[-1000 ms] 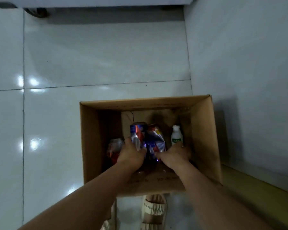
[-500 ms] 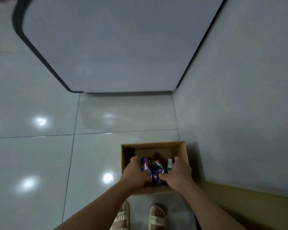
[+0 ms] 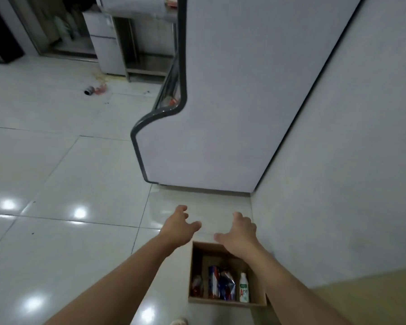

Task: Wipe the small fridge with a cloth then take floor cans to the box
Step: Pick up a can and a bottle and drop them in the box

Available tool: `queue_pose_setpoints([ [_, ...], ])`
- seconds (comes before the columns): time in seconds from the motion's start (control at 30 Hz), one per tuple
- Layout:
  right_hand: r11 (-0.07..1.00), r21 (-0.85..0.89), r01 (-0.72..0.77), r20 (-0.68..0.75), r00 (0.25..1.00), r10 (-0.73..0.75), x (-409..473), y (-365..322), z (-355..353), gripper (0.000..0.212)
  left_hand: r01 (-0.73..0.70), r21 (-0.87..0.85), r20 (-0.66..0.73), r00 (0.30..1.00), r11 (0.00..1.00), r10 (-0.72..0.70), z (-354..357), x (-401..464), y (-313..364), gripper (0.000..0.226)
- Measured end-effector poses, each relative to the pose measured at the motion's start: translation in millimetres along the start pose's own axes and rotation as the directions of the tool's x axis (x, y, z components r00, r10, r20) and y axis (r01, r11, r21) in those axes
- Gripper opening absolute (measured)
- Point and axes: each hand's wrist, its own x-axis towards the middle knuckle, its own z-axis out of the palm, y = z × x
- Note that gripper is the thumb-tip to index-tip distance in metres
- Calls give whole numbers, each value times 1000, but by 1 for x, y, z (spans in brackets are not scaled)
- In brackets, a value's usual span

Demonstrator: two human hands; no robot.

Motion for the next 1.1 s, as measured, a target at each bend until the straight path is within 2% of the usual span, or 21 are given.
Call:
queue_pose_setpoints([
  [0.27, 983, -6, 182, 5, 983, -182, -60, -76, -38, 83, -26, -46, -193, 981, 999, 16, -82, -95, 10, 65],
  [0.5, 931, -29, 363, -9, 932, -363, -99, -171, -40, 83, -57, -95, -366, 930, 994, 18, -173, -144, -7, 64],
  [0.77, 868, -63, 492, -8, 870, -494, -110, -306, 8, 90, -90, -127, -492, 870, 988, 16, -308, -154, -53, 64],
  [1.1, 833, 44, 551, -33, 834, -550, -114, -493, 84, 90, -152, -76, -553, 829, 985, 85, -507, -134, -97, 66],
])
